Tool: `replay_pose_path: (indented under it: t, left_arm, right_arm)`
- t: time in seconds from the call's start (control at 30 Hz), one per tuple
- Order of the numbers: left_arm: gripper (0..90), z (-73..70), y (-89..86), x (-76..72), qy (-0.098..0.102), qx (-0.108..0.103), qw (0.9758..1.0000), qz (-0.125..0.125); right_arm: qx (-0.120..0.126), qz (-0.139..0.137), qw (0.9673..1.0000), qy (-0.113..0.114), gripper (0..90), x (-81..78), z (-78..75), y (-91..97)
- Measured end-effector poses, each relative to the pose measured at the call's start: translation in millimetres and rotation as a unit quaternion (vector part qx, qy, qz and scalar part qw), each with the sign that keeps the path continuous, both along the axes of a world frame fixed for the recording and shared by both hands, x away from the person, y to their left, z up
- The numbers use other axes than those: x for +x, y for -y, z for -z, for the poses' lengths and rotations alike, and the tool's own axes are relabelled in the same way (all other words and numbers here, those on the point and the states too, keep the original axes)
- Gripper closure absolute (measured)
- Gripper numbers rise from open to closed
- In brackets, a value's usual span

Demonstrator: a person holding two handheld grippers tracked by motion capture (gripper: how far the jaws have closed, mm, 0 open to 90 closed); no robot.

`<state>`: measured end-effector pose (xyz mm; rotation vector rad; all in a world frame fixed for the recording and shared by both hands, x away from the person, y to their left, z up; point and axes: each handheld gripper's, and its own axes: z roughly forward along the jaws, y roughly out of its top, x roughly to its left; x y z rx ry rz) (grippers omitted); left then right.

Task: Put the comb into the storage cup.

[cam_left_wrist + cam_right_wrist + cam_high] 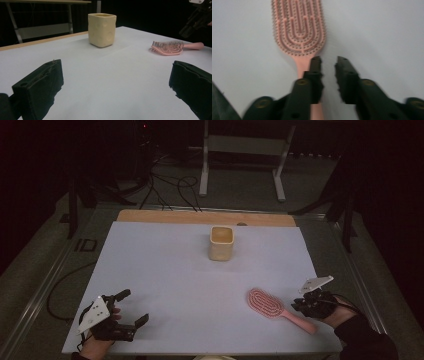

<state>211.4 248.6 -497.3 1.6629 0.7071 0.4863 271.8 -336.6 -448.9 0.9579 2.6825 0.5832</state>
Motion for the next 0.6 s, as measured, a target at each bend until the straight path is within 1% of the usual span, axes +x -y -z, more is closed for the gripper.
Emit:
replay_pose_path:
  t: [0.07, 0.13, 0.23, 0.27, 0.3, 0.33, 0.47, 0.5, 0.57, 0.6]
  left_arm:
    - [0.1, 0.0, -0.3, 0.1, 0.0, 0.001, 1.0, -0.001]
    - [0.1, 0.0, -0.2, 0.0, 0.0, 0.001, 1.0, 0.0]
    - [0.1, 0.1, -0.3, 0.3, -0.001, 0.001, 1.0, 0.0]
    - [0.1, 0.1, -0.3, 0.3, -0.001, 0.001, 1.0, 0.0]
    - [0.1, 0.0, -0.1, -0.1, 0.0, 0.0, 1.0, 0.0]
    - [0.1, 0.0, -0.1, 0.0, 0.0, 0.0, 1.0, 0.0]
    - [0.1, 0.0, -0.4, 0.1, -0.001, 0.0, 1.0, 0.0]
    - [0.1, 0.0, -0.3, 0.1, -0.001, 0.001, 1.0, 0.0]
    - [0.1, 0.2, -0.3, 0.4, -0.002, 0.0, 1.0, 0.0]
    - [0.1, 0.2, -0.3, 0.4, -0.003, 0.0, 1.0, 0.0]
  right_arm:
    - [-0.007, -0.012, 0.9999, -0.001, 67.8, -0.3, -0.7, -1.5]
    - [-0.007, -0.015, 0.9999, -0.005, 63.7, -0.4, -1.7, -2.7]
    - [-0.01, -0.025, 0.9996, -0.012, 57.5, -0.4, -3.0, -4.7]
    - [-0.01, -0.025, 0.9996, -0.012, 57.5, -0.4, -3.0, -4.7]
    - [-0.01, -0.027, 0.9995, -0.014, 55.3, -0.1, -3.2, -5.3]
    - [-0.009, -0.032, 0.9992, -0.023, 49.9, 0.0, -3.5, -6.8]
    - [-0.009, -0.042, 0.9984, -0.036, 38.4, 1.1, -3.6, -7.5]
    - [-0.009, -0.041, 0.9981, -0.044, 33.3, 1.1, -3.5, -8.0]
    - [-0.016, -0.056, 0.9968, -0.055, 22.7, -0.4, -2.0, -10.4]
    - [-0.019, -0.058, 0.9963, -0.061, 20.1, -1.0, -1.5, -12.1]
